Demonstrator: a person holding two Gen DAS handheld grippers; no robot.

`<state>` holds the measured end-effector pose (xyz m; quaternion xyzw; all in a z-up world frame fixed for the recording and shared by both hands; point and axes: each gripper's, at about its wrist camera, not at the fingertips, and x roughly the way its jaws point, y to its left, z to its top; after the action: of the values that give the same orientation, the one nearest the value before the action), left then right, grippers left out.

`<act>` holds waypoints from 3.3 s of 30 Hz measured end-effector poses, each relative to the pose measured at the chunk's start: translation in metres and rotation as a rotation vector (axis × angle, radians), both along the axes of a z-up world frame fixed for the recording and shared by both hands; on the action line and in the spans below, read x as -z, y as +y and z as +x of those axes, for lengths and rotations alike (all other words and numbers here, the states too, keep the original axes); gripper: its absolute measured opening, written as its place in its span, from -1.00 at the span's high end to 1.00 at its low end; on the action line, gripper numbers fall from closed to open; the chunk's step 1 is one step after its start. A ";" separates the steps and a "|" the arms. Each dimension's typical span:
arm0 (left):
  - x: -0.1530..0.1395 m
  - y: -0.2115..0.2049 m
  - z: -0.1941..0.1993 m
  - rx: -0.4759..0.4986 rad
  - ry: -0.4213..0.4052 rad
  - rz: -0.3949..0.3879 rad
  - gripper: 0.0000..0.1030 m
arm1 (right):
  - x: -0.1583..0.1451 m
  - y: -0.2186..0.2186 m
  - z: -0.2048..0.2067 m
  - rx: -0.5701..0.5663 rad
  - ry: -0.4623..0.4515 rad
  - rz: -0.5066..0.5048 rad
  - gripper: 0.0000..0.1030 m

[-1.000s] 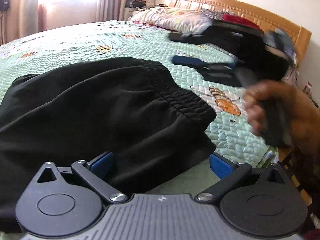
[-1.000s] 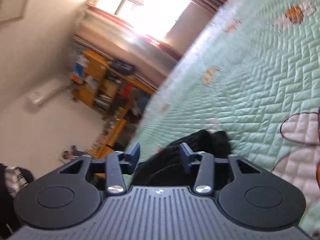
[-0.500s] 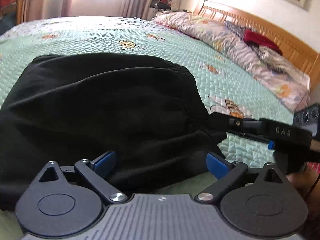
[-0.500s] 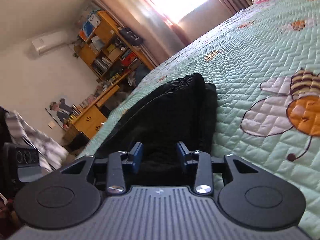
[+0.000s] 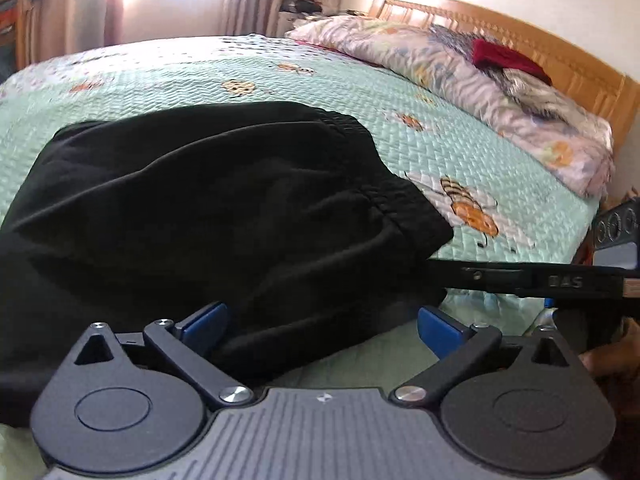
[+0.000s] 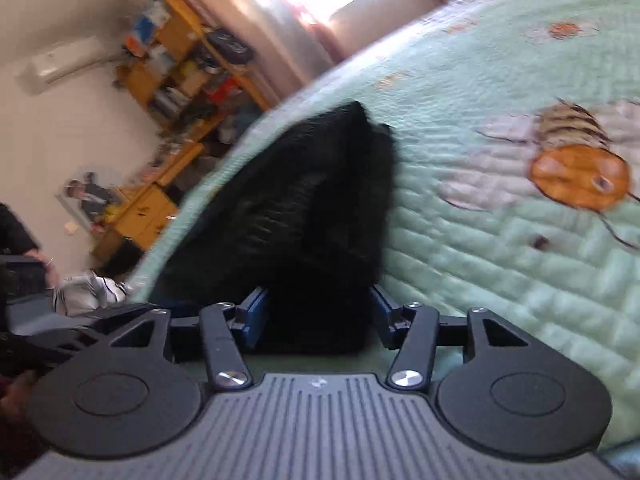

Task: Fold clothes

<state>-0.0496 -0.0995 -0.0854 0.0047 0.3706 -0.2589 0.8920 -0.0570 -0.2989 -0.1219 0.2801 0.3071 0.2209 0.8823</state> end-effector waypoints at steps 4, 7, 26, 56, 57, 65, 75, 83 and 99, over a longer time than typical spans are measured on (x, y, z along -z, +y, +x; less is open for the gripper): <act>-0.009 0.016 0.003 -0.028 0.039 -0.082 -0.88 | -0.008 -0.006 -0.001 0.015 -0.002 0.047 -0.09; -0.020 0.031 0.005 -0.078 0.058 -0.133 -0.88 | -0.018 -0.008 -0.002 0.025 -0.015 0.081 -0.11; -0.056 0.090 0.023 -0.411 0.113 -0.007 -0.98 | -0.102 0.038 0.009 -0.018 -0.075 -0.001 -0.60; -0.022 0.077 0.029 -0.381 0.188 0.243 -0.98 | -0.079 0.072 0.059 -0.164 0.054 0.108 -0.71; -0.023 0.077 0.029 -0.380 0.189 0.244 -0.98 | -0.086 0.073 0.067 -0.176 0.038 0.131 -0.71; -0.021 0.075 0.032 -0.371 0.192 0.264 -0.99 | -0.091 0.131 0.172 -0.298 0.151 0.217 -0.71; -0.018 0.075 0.034 -0.355 0.193 0.268 -0.99 | -0.064 0.157 0.237 -0.137 0.208 0.003 -0.47; -0.016 0.073 0.035 -0.361 0.193 0.275 -0.99 | -0.067 0.149 0.224 -0.190 0.152 0.064 -0.49; -0.092 0.084 0.039 -0.444 0.211 0.248 -0.98 | -0.138 0.136 0.097 0.013 0.138 -0.532 -0.83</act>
<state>-0.0102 -0.0156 0.0067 0.0056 0.4821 -0.0090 0.8761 0.0404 -0.1625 0.0166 0.0549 0.4118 0.1073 0.9032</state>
